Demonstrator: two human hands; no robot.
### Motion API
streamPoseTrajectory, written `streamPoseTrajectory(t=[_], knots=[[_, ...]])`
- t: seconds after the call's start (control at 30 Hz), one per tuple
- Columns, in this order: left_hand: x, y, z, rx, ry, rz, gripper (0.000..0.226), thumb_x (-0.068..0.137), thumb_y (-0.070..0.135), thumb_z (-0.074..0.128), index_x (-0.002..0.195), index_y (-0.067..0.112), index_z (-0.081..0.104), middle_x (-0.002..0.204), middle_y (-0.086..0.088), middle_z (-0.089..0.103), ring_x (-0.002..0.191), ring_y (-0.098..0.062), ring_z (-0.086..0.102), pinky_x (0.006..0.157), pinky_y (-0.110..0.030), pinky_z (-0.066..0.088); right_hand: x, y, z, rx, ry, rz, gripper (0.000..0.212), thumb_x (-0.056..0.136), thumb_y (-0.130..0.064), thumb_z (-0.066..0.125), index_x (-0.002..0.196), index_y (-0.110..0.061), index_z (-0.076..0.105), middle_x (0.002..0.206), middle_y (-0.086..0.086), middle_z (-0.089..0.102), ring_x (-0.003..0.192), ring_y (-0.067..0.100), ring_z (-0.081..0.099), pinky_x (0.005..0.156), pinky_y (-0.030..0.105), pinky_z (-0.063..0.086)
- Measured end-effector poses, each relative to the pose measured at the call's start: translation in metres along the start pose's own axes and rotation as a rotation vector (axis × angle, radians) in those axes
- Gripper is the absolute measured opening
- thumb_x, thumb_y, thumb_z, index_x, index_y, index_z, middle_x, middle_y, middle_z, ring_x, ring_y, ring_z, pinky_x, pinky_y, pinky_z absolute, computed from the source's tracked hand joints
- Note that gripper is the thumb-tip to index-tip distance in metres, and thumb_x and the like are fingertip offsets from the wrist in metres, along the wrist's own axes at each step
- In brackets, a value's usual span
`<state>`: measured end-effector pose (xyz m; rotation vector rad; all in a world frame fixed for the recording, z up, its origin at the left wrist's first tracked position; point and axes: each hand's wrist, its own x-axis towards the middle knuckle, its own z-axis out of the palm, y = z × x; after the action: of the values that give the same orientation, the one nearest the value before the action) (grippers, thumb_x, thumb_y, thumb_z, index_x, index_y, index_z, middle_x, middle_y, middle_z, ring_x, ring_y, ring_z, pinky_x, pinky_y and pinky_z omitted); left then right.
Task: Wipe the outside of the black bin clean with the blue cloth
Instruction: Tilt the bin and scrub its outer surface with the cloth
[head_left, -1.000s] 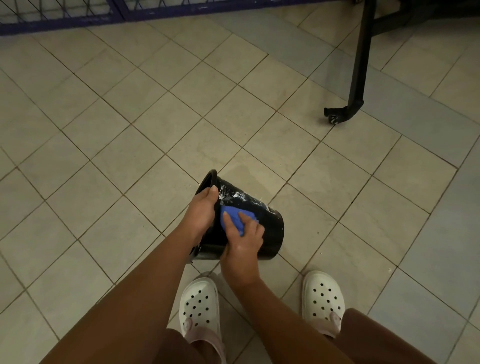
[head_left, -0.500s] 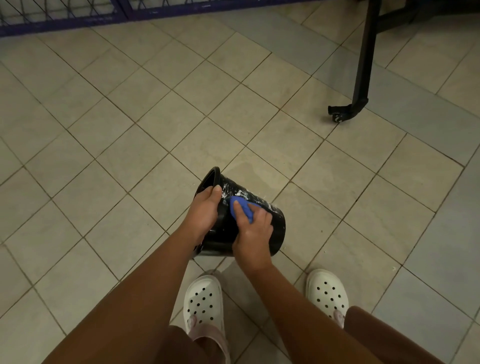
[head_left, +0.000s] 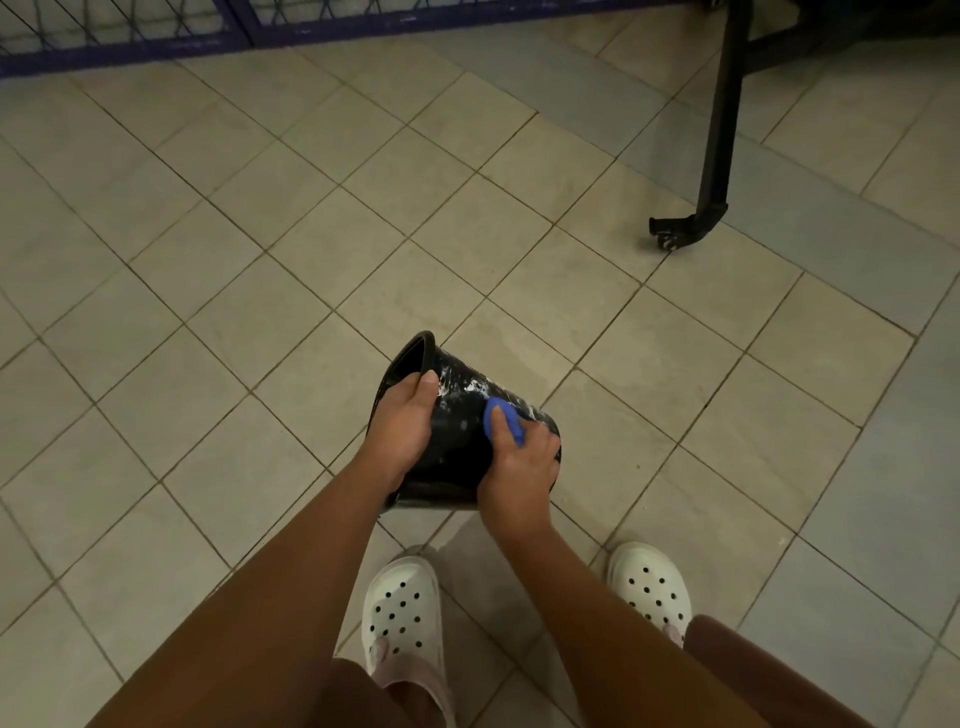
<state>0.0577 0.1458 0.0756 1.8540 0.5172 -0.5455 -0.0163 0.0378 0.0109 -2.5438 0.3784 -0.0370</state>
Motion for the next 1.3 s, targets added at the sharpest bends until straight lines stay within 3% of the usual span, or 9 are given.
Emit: streamPoseTrajectory(t=[0.2,0.37,0.53,0.63,0.73,0.83,1.07,1.13,1.3], knots=[[0.002,-0.006,-0.005,-0.029,0.034,-0.031,0.036,0.101,0.043,0.04,0.098,0.018,0.066,0.105,-0.016,0.071,0.103,-0.033,0.067,0.098,-0.055,0.049,-0.025,-0.029,0.007,-0.01,-0.01,-0.152,0.078,0.057,-0.004,0.078,0.129,-0.013,0.049,0.11,0.018,0.043,0.092,0.028,0.04,0.066,0.039,0.048],[-0.002,0.0,0.001,-0.014,0.011,-0.01,0.033,0.103,0.04,0.038,0.107,0.022,0.065,0.106,-0.007,0.071,0.1,-0.026,0.067,0.094,-0.053,0.052,0.002,-0.011,-0.002,-0.042,0.039,-0.008,0.079,0.048,0.001,0.078,0.123,-0.01,0.055,0.101,0.022,0.053,0.086,0.034,0.049,0.064,0.041,0.047],[0.001,-0.004,-0.003,-0.013,0.048,-0.038,0.041,0.104,0.039,0.037,0.106,0.009,0.064,0.105,-0.021,0.069,0.101,-0.037,0.066,0.095,-0.053,0.051,-0.027,-0.033,0.005,-0.013,0.004,-0.093,0.088,0.051,-0.004,0.081,0.129,-0.015,0.044,0.112,0.016,0.039,0.091,0.025,0.038,0.064,0.037,0.052],[0.001,-0.004,-0.005,-0.015,0.037,-0.037,0.04,0.105,0.037,0.036,0.108,0.008,0.063,0.103,-0.018,0.07,0.099,-0.034,0.067,0.089,-0.045,0.053,-0.013,-0.028,0.003,-0.035,-0.03,-0.152,0.081,0.059,-0.006,0.079,0.131,-0.015,0.043,0.109,0.017,0.043,0.091,0.027,0.041,0.067,0.039,0.05],[-0.001,0.0,-0.001,-0.017,0.003,-0.008,0.035,0.104,0.038,0.037,0.105,0.019,0.065,0.104,-0.009,0.071,0.099,-0.025,0.068,0.092,-0.046,0.054,0.008,-0.011,-0.004,-0.037,-0.054,-0.053,0.075,0.062,0.0,0.073,0.132,-0.011,0.047,0.111,0.023,0.048,0.095,0.035,0.045,0.074,0.045,0.046],[0.001,-0.001,0.001,-0.016,0.013,-0.008,0.039,0.103,0.042,0.038,0.106,0.015,0.066,0.104,-0.014,0.071,0.098,-0.031,0.068,0.092,-0.051,0.053,-0.003,-0.012,-0.003,-0.007,-0.042,-0.012,0.08,0.057,0.001,0.076,0.131,-0.011,0.049,0.117,0.024,0.048,0.102,0.034,0.041,0.075,0.046,0.048],[0.003,-0.007,-0.004,-0.049,0.039,-0.024,0.048,0.104,0.04,0.039,0.105,-0.003,0.06,0.098,-0.028,0.064,0.088,-0.029,0.06,0.091,-0.05,0.05,-0.021,-0.03,0.003,-0.014,-0.005,-0.336,0.08,0.058,0.004,0.071,0.132,-0.014,0.044,0.113,0.016,0.04,0.098,0.029,0.038,0.07,0.041,0.047],[0.003,-0.007,-0.003,-0.068,0.031,-0.036,0.046,0.104,0.039,0.039,0.102,-0.002,0.06,0.091,-0.019,0.064,0.087,-0.028,0.061,0.086,-0.046,0.051,-0.007,-0.014,0.002,-0.06,-0.019,-0.261,0.08,0.061,-0.002,0.075,0.133,-0.015,0.043,0.112,0.018,0.046,0.097,0.029,0.04,0.071,0.04,0.046],[0.002,-0.006,0.0,-0.094,0.025,-0.035,0.038,0.104,0.039,0.039,0.098,0.014,0.067,0.102,-0.014,0.072,0.099,-0.03,0.068,0.094,-0.051,0.052,-0.018,-0.006,0.002,-0.037,0.016,-0.099,0.082,0.054,0.001,0.078,0.13,-0.011,0.051,0.115,0.02,0.044,0.097,0.027,0.037,0.068,0.04,0.047]])
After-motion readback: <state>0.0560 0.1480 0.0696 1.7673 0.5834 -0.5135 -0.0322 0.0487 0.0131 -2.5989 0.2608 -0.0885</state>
